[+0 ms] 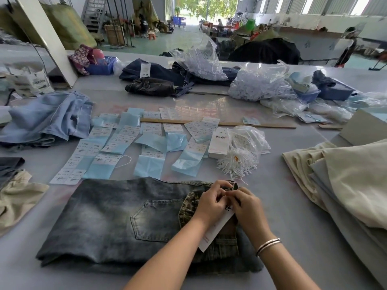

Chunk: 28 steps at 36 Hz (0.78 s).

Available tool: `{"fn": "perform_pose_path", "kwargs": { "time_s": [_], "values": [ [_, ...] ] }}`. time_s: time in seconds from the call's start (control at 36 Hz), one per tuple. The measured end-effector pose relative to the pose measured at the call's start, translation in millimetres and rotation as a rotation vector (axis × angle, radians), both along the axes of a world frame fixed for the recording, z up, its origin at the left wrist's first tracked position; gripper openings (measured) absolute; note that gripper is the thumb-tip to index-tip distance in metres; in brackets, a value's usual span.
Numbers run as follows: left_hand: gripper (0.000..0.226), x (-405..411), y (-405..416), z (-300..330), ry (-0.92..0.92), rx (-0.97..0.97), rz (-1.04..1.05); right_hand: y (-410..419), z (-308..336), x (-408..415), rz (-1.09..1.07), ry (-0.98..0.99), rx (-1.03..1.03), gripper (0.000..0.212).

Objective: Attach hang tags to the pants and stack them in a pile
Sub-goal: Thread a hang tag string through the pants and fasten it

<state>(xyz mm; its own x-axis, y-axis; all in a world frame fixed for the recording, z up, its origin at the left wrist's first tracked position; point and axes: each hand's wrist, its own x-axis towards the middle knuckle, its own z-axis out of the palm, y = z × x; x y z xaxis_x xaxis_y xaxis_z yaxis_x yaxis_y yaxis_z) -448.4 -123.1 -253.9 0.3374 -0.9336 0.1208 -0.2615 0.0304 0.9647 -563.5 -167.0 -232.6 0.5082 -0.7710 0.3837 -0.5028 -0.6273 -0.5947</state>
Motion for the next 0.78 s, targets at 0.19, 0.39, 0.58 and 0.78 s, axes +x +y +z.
{"fn": "perform_pose_path", "kwargs": {
  "time_s": [0.19,0.39,0.58,0.78],
  "values": [
    [0.033,2,6,20,-0.217,-0.010,0.002,-2,-1,-5,-0.187,-0.302,0.224,0.022],
    [0.029,45,37,34,-0.219,-0.003,0.018,-2,4,1,-0.280,-0.513,0.475,0.023],
    [0.029,59,55,15,-0.260,0.033,0.037,36,0,32,-0.086,-0.043,0.194,0.020],
    [0.026,81,70,8,-0.256,-0.008,0.221,35,1,30,-0.211,0.189,0.366,0.039]
  ]
}}
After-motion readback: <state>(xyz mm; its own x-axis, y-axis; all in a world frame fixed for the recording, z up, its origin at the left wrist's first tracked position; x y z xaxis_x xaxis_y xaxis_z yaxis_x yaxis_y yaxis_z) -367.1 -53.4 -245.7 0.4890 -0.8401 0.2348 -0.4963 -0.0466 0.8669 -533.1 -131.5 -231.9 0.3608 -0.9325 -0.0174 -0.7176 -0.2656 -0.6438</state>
